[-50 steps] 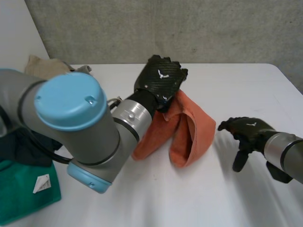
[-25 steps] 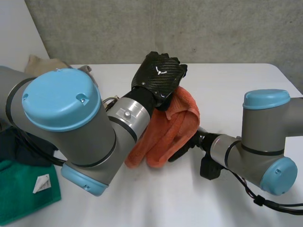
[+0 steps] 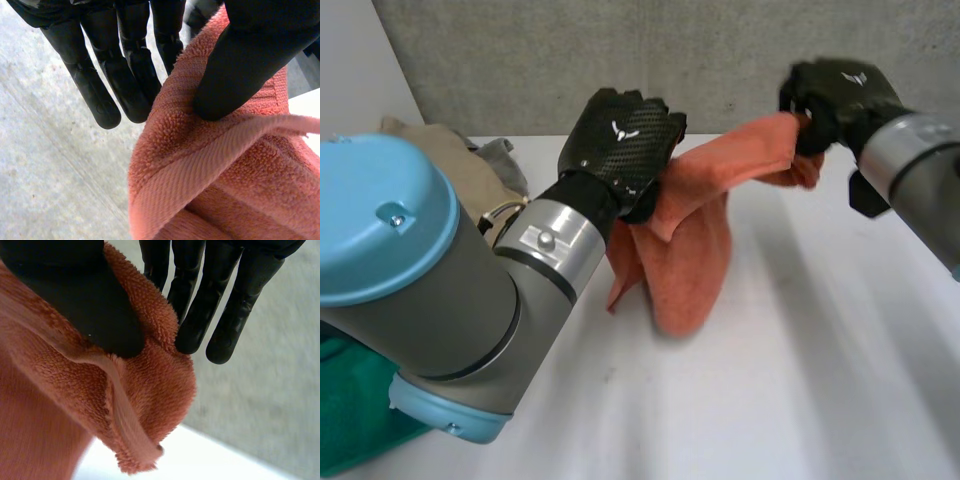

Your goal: Fold the laundry.

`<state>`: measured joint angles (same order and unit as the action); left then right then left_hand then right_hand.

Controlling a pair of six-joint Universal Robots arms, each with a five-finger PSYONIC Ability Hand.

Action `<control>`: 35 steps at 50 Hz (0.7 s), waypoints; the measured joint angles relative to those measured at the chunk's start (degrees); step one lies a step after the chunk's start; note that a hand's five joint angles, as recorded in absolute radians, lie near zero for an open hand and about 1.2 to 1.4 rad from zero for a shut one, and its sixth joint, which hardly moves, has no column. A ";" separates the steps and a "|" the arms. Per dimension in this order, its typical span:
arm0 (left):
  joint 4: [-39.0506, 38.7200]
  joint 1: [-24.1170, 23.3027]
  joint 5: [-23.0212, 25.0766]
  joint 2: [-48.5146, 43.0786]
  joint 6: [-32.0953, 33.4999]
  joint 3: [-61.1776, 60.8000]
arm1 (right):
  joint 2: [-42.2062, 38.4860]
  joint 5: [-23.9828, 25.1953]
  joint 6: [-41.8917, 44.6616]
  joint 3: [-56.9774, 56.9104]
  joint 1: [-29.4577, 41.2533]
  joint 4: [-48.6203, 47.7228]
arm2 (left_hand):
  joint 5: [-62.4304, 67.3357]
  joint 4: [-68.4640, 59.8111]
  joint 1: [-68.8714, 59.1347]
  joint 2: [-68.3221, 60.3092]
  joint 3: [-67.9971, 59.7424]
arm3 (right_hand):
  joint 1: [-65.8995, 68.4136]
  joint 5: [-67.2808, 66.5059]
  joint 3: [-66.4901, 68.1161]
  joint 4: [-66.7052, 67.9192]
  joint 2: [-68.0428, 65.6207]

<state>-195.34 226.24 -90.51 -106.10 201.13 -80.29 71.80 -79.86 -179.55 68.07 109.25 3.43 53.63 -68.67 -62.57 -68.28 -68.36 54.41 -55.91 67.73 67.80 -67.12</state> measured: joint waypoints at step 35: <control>4.40 5.54 -0.24 2.50 -5.49 -11.26 | 0.90 -2.44 10.79 8.29 2.57 3.34 | -28.24 33.08 26.78 32.71 32.69 | -43.55 52.16 -55.95 -54.72 55.07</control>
<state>-190.93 231.78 -90.75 -103.60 195.64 -91.54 72.71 -82.30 -168.76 76.36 111.81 6.77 25.39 -35.59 -35.78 -35.57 -35.66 10.86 -3.75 11.77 13.08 -12.05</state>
